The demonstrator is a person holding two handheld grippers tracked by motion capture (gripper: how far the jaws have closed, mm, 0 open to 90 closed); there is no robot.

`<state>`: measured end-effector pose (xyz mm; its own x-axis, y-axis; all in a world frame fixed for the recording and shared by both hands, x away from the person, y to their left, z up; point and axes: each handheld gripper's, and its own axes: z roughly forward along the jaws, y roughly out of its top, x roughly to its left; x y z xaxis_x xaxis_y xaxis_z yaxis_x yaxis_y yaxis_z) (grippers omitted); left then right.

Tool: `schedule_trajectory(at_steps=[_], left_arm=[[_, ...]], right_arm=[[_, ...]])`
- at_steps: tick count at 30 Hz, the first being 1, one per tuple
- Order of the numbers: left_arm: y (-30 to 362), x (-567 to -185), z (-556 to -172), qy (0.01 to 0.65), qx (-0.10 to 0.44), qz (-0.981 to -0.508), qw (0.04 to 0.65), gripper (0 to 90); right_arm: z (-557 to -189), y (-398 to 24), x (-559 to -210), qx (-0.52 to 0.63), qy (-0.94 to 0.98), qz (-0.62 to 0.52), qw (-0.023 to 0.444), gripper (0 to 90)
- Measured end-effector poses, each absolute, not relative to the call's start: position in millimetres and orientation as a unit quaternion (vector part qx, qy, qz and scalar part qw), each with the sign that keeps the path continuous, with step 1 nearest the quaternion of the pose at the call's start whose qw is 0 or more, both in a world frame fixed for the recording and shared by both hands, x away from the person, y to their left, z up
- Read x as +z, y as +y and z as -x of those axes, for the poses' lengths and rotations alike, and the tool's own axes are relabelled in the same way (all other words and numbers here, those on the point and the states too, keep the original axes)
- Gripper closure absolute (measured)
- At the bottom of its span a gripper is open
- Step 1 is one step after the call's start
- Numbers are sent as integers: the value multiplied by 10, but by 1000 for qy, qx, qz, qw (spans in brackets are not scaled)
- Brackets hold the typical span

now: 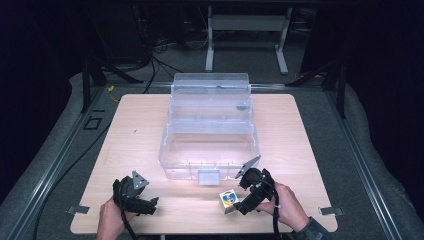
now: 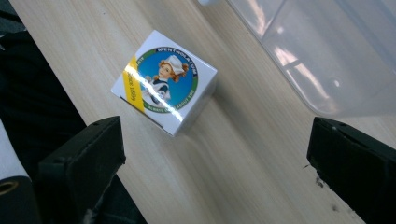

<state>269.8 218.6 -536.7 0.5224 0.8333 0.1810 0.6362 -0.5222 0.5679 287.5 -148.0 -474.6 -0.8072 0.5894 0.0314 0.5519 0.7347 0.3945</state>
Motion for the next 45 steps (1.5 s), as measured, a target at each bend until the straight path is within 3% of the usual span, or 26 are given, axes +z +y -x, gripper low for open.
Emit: schedule_trajectory(at_steps=[31,32,33,45], left_arm=[[2176,-5368,-2689,429,211,-849,228,22],[2173,-5372,-2690,428,212,-849,225,22],[2171,-5375,-2690,427,212,-850,225,23],[2170,-5377,-2688,429,204,-851,225,32]], right_arm=[[-3068,-975,-4935,157,942,-297,12,46],[-3075,-970,-4934,152,942,-299,13,53],[-3092,-957,-4947,149,944,-295,14,121],[-3051,-1014,-4952,124,950,-285,24,300]])
